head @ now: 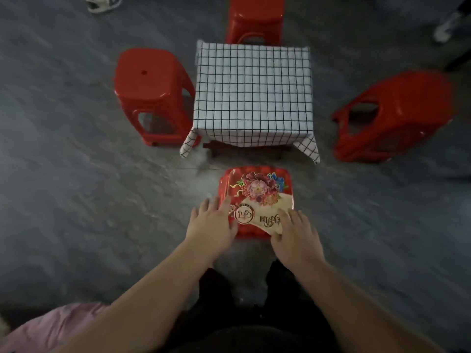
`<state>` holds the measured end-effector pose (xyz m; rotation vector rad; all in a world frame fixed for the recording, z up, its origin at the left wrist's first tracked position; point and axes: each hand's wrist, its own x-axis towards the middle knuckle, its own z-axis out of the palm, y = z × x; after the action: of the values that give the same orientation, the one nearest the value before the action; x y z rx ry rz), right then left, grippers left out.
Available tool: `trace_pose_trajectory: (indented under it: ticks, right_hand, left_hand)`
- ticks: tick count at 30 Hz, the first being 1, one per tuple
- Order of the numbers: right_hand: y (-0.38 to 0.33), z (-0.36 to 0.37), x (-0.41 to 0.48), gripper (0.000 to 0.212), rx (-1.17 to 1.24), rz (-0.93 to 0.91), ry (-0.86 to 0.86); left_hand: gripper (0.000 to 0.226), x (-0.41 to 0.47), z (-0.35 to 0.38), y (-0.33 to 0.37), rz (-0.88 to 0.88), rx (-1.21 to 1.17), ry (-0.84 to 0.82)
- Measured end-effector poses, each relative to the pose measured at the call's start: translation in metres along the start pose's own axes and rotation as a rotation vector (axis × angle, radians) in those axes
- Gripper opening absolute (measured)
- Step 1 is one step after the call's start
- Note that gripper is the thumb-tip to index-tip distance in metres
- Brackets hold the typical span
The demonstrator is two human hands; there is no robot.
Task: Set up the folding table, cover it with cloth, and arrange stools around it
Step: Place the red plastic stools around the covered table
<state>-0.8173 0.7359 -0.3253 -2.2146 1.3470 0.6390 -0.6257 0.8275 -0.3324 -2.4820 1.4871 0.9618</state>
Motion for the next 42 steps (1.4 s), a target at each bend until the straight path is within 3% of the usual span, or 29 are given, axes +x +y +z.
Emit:
trace_pose_trajectory:
  ticks: [7, 15, 21, 31, 42]
  right_hand:
    - [-0.007, 0.021, 0.003, 0.065, 0.064, 0.062, 0.038]
    - [0.017, 0.042, 0.043, 0.069, 0.149, 0.097, 0.030]
    - [0.013, 0.071, 0.076, 0.070, 0.244, 0.198, 0.015]
    - [0.032, 0.146, 0.157, 0.078, 0.376, 0.462, 0.004]
    - [0.067, 0.219, 0.207, 0.098, 0.376, 0.385, -0.011]
  left_hand:
    - [0.063, 0.009, 0.019, -0.014, 0.067, 0.015, -0.080]
    - [0.062, 0.049, 0.027, -0.007, 0.088, 0.064, -0.026]
    - [0.067, 0.094, 0.047, -0.011, 0.151, 0.057, -0.076]
    - [0.090, 0.180, 0.127, -0.047, -0.002, 0.034, -0.161]
    - [0.107, 0.204, 0.217, -0.054, -0.021, -0.195, -0.178]
